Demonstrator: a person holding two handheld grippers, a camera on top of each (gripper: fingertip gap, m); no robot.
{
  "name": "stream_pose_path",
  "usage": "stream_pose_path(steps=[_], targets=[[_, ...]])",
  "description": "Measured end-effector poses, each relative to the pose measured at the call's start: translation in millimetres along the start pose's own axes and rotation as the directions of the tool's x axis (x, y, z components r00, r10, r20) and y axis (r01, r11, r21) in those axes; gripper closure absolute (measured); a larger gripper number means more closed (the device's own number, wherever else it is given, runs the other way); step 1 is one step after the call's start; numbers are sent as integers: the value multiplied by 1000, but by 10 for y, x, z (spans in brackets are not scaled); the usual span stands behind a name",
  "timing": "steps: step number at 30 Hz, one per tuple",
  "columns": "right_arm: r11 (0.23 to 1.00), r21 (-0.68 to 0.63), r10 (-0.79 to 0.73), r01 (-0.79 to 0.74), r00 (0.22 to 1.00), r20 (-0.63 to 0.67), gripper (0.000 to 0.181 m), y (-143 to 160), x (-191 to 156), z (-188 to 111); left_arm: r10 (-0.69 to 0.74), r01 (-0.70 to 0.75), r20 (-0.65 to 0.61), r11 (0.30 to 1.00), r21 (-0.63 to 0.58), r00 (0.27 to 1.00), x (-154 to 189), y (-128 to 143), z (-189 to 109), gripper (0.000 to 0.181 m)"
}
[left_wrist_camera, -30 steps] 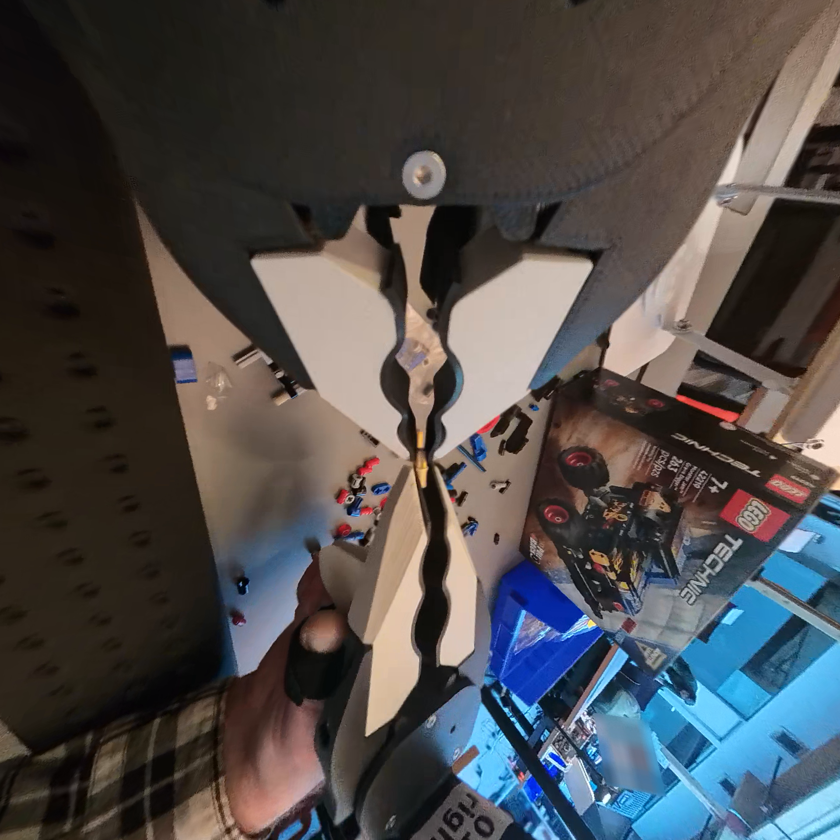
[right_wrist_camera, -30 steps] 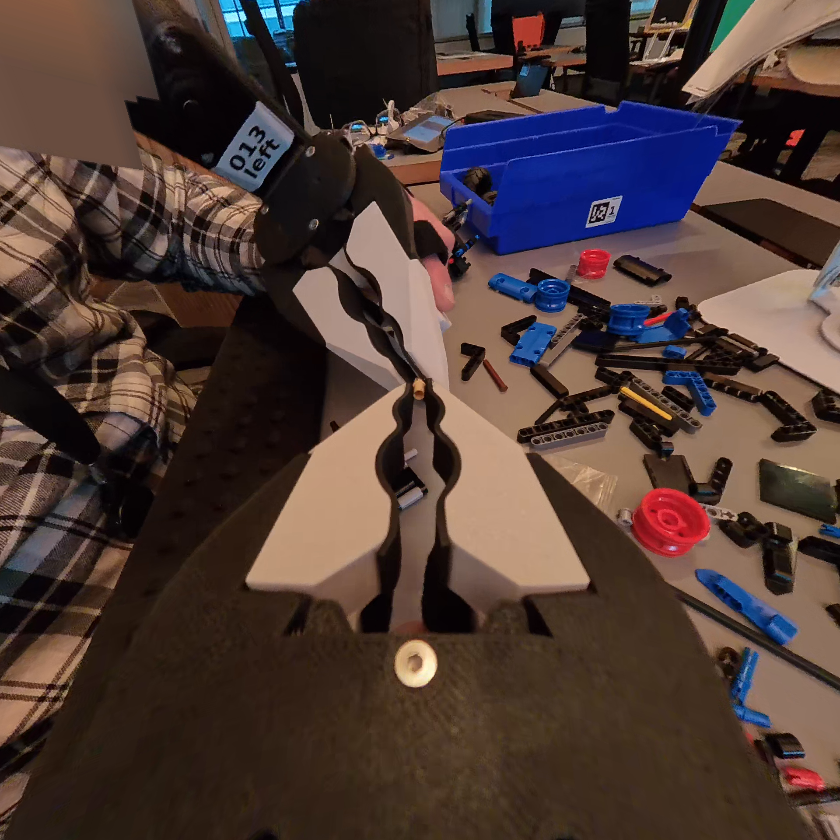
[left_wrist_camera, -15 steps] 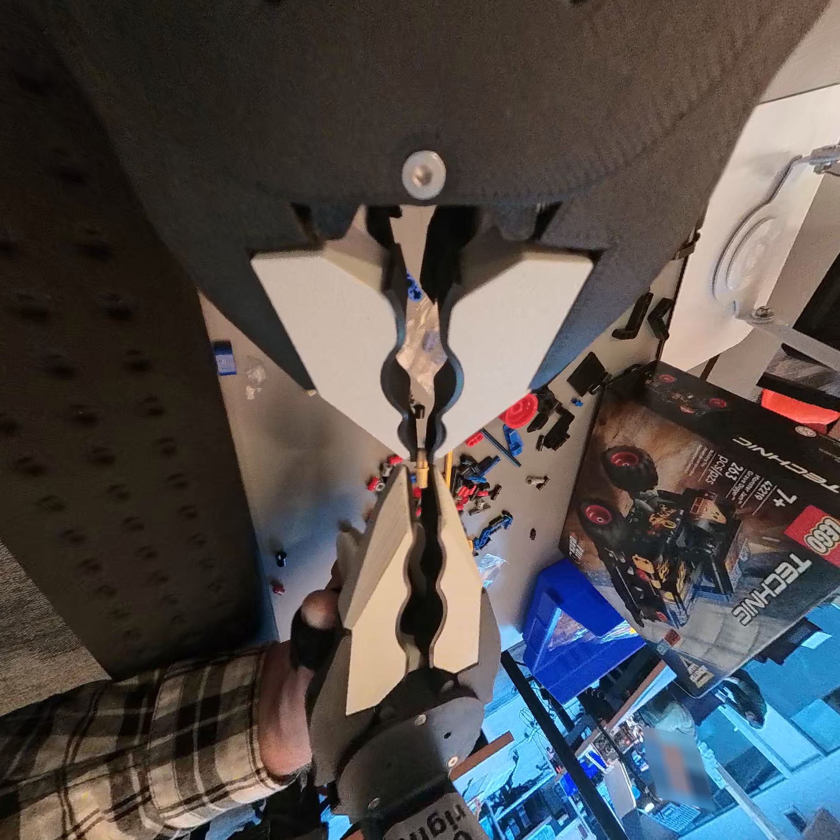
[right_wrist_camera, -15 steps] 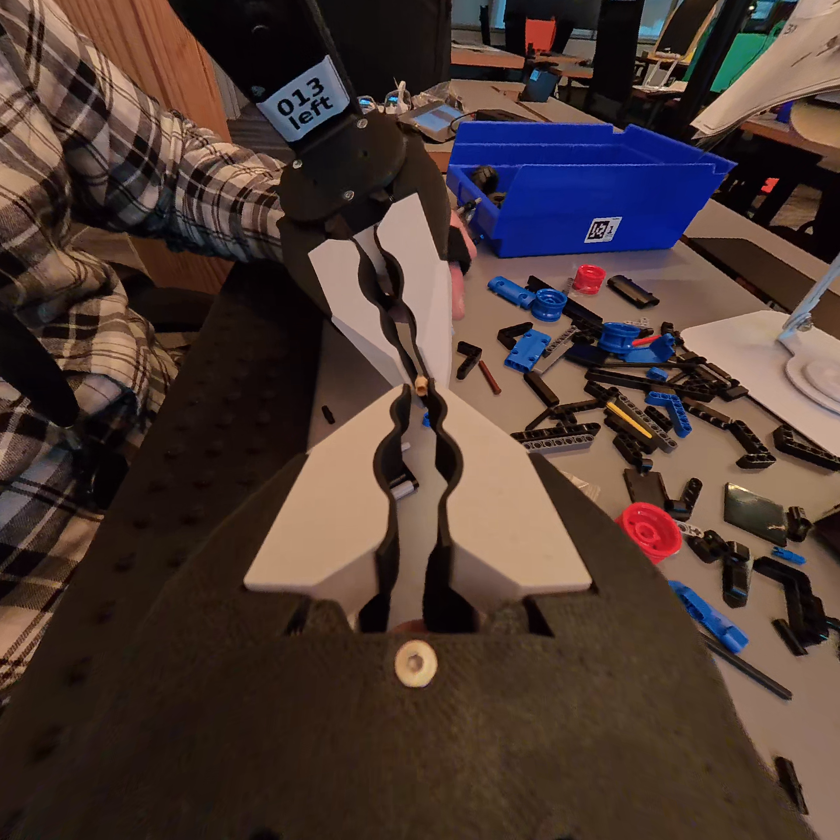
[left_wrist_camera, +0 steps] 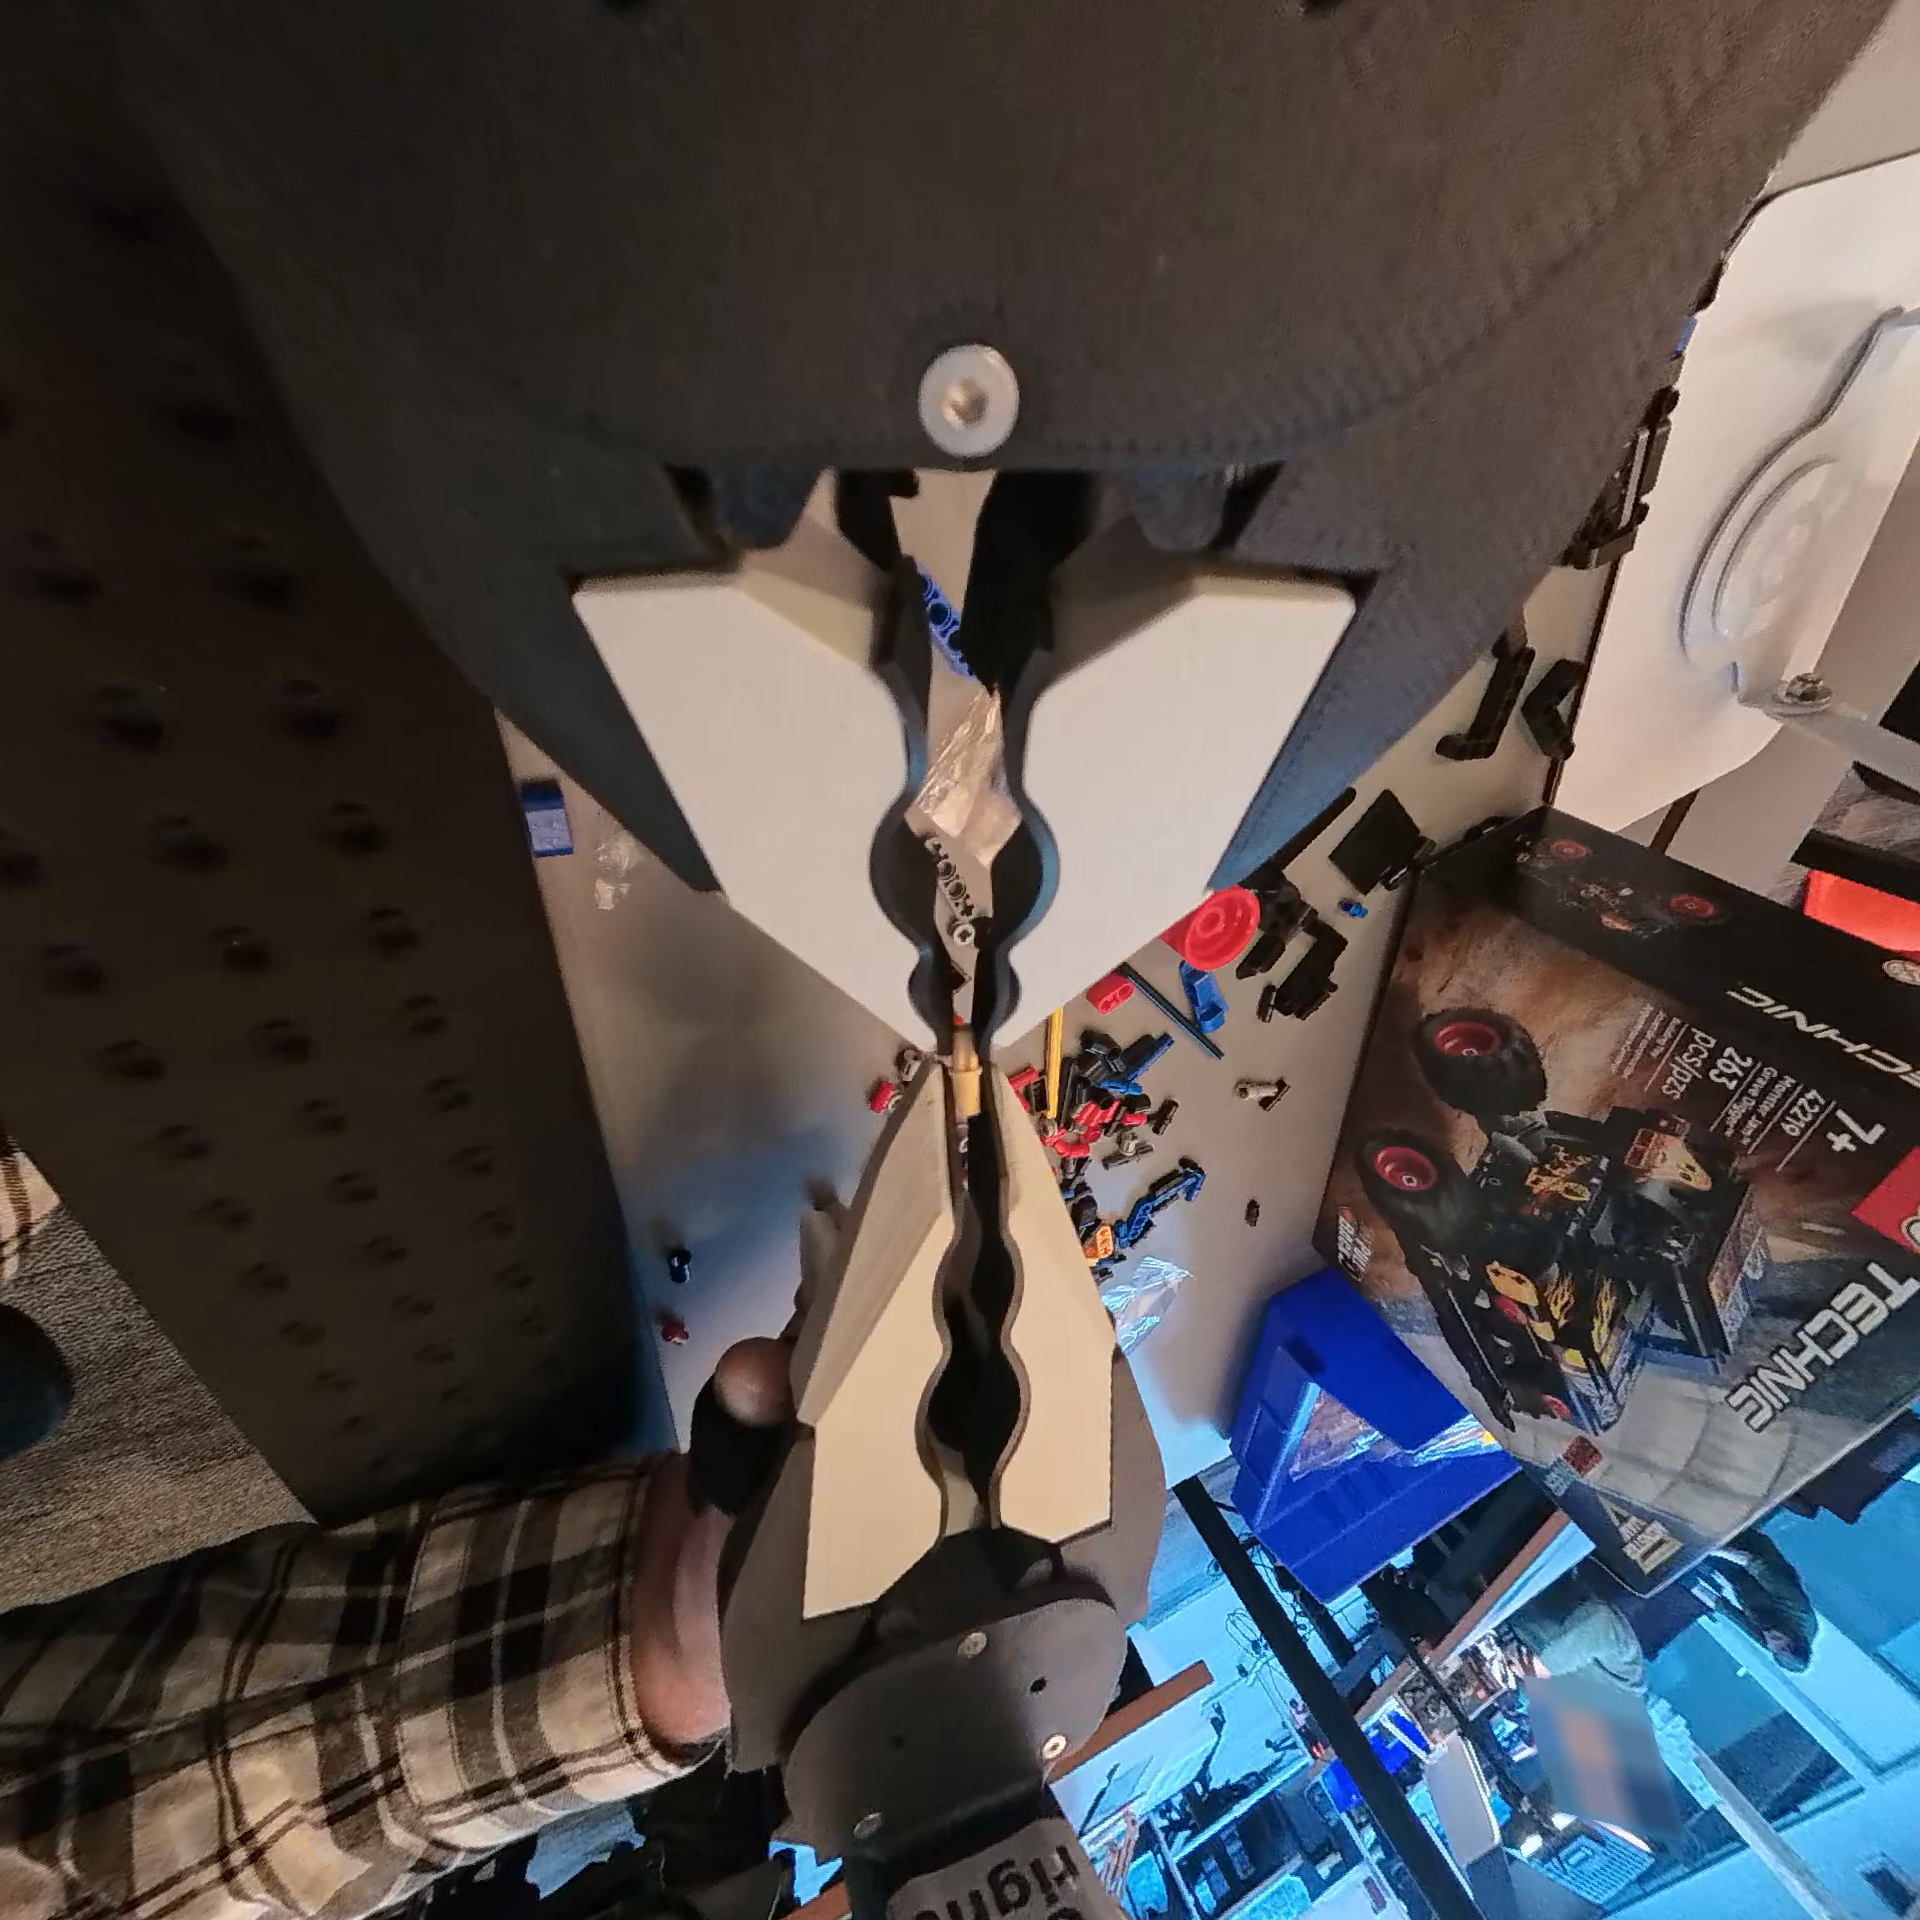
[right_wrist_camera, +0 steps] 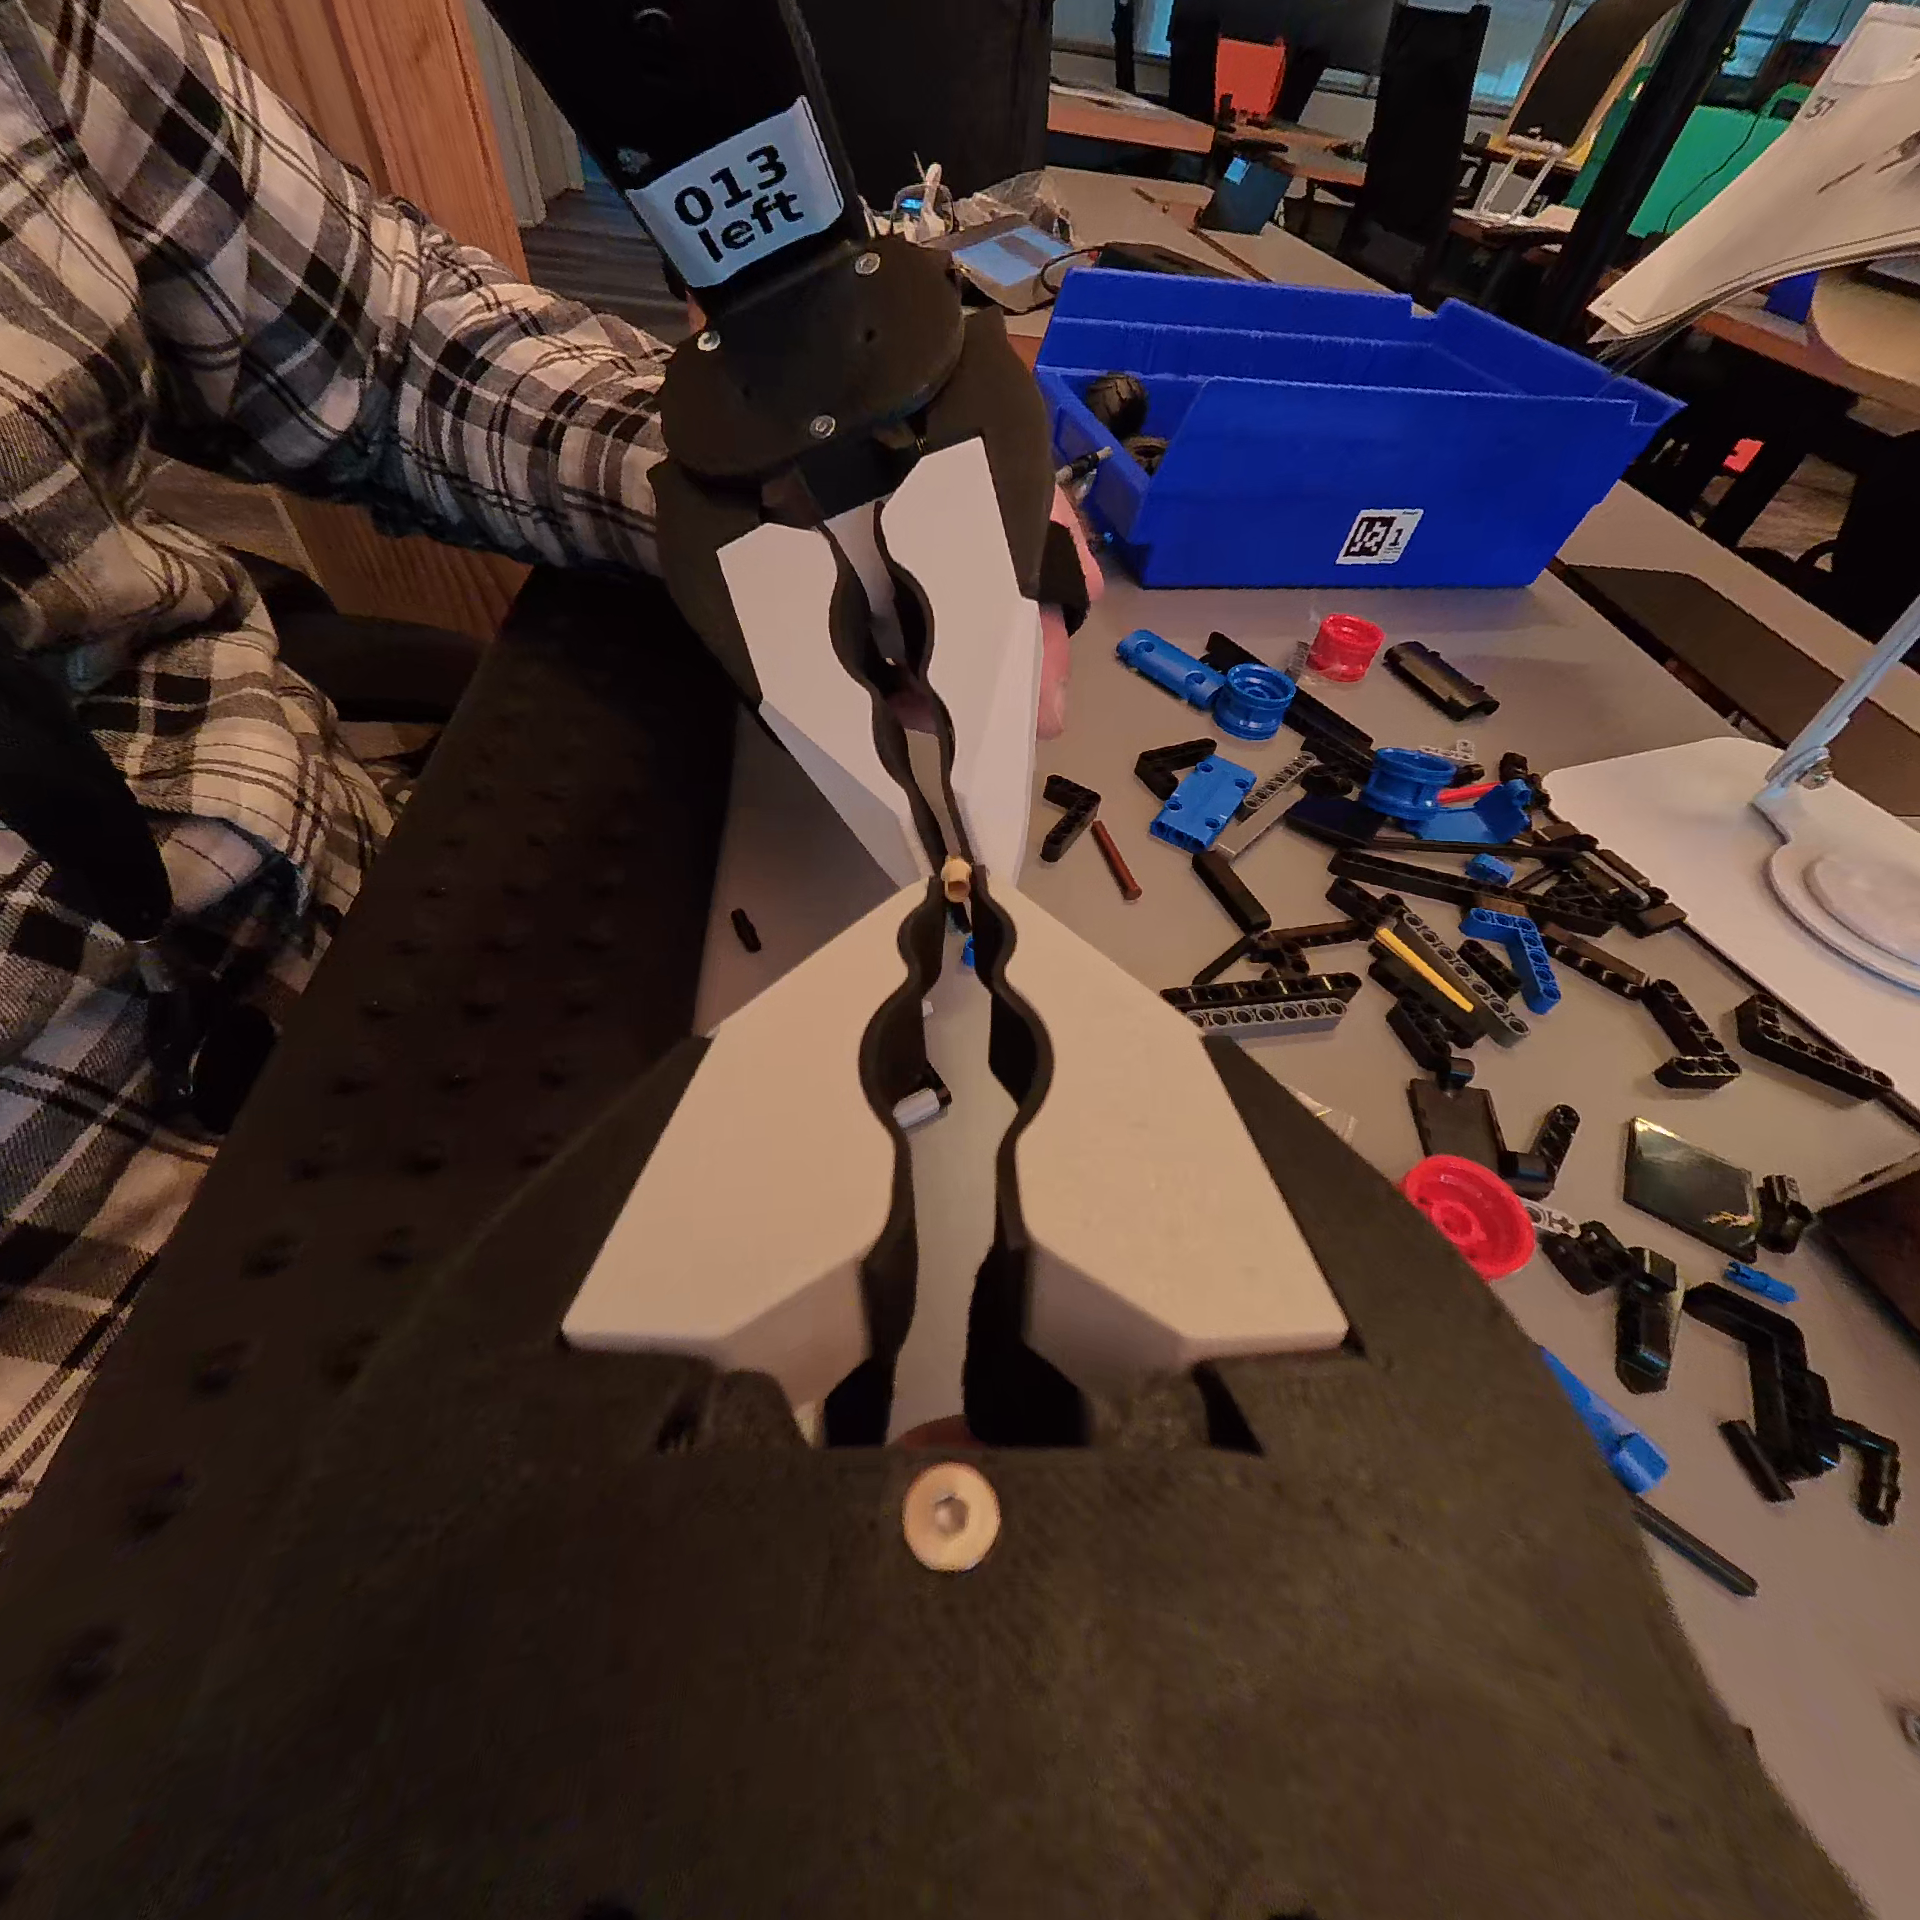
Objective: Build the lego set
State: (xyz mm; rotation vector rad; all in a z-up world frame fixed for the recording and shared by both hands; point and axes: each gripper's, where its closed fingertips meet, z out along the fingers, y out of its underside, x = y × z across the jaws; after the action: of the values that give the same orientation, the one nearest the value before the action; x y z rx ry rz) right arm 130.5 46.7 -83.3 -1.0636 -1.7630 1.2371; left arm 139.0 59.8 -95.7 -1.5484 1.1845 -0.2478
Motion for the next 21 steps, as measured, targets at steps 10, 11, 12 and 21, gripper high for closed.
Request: stream_pose_path(steps=[10,11,12,21], targets=[[997,-72,-3,3,1000,-2,178,112,-13,43,53,-53,-2,994,-91,999,40,113,38,180],[996,-90,4,-4,1000,4,178,147,-16,50,50,-51,-7,993,-106,999,55,143,51,180],[994,-105,13,-12,1000,4,178,179,-13,59,48,-49,-10,992,-120,999,62,176,64,179],[994,-87,65,-65,998,1,175,163,6,75,63,-63,-2,987,-149,998,59,209,78,179]])
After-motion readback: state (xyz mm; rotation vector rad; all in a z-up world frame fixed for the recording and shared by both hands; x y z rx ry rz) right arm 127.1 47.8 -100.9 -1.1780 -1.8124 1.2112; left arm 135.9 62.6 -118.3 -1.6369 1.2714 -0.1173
